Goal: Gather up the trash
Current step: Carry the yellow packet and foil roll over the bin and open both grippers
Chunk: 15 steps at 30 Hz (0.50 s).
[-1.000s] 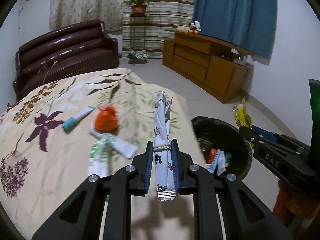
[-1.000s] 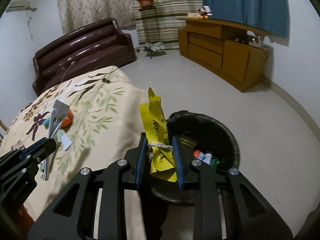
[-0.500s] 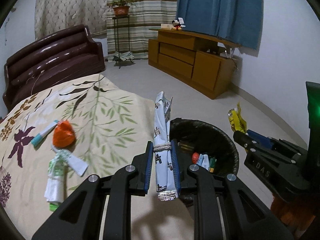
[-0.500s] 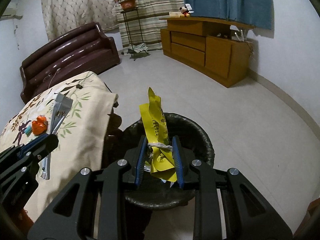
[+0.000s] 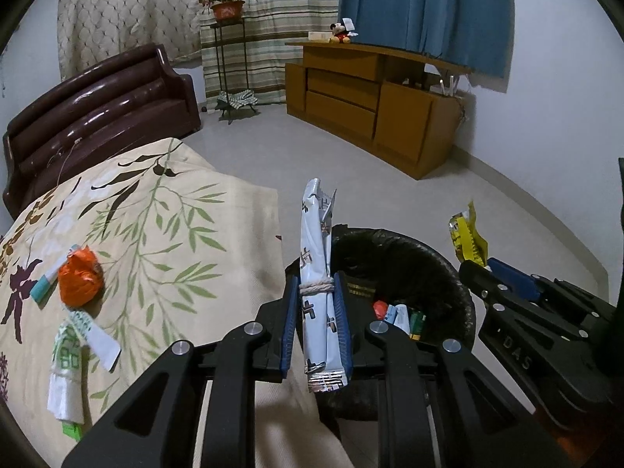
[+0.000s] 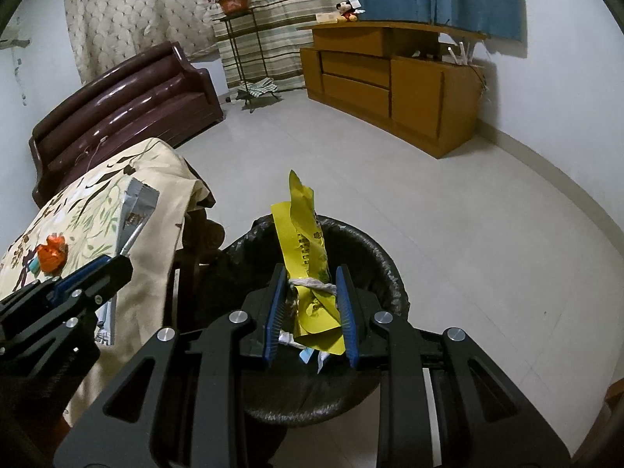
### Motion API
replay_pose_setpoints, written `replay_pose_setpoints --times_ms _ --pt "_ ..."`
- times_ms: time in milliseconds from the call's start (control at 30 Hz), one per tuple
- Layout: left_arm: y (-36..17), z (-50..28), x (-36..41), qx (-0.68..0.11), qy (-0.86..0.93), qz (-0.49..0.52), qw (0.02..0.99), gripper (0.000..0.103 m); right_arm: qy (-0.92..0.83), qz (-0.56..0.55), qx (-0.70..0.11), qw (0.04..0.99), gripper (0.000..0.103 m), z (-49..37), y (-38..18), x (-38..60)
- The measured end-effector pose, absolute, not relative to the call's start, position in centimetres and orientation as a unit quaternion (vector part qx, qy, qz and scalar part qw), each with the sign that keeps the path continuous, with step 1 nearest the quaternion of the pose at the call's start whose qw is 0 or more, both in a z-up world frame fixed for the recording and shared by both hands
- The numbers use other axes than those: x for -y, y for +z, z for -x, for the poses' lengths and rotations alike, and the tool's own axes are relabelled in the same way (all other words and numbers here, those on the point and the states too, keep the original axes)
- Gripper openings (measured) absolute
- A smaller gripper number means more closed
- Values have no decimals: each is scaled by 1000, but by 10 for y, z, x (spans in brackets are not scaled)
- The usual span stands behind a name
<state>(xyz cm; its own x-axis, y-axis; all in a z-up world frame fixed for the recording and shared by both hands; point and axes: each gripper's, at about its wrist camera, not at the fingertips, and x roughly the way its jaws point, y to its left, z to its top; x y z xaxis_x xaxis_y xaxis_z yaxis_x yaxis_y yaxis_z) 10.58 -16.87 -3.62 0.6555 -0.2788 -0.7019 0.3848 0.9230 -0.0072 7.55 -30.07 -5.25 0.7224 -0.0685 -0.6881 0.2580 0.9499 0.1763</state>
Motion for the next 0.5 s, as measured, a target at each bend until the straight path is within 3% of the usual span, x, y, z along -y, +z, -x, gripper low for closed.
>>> replay_pose_setpoints --times_ms 333,400,500 --pt "-40 -115 181 -378 -182 -76 904 19 -95 -139 -366 915 26 -90 -62 311" --pt "-41 -117 181 -380 -180 -75 904 22 -96 -140 -366 915 26 -91 -63 312" --pt "-42 -118 181 -381 -176 -70 905 37 -96 -142 -367 914 28 -93 -64 312"
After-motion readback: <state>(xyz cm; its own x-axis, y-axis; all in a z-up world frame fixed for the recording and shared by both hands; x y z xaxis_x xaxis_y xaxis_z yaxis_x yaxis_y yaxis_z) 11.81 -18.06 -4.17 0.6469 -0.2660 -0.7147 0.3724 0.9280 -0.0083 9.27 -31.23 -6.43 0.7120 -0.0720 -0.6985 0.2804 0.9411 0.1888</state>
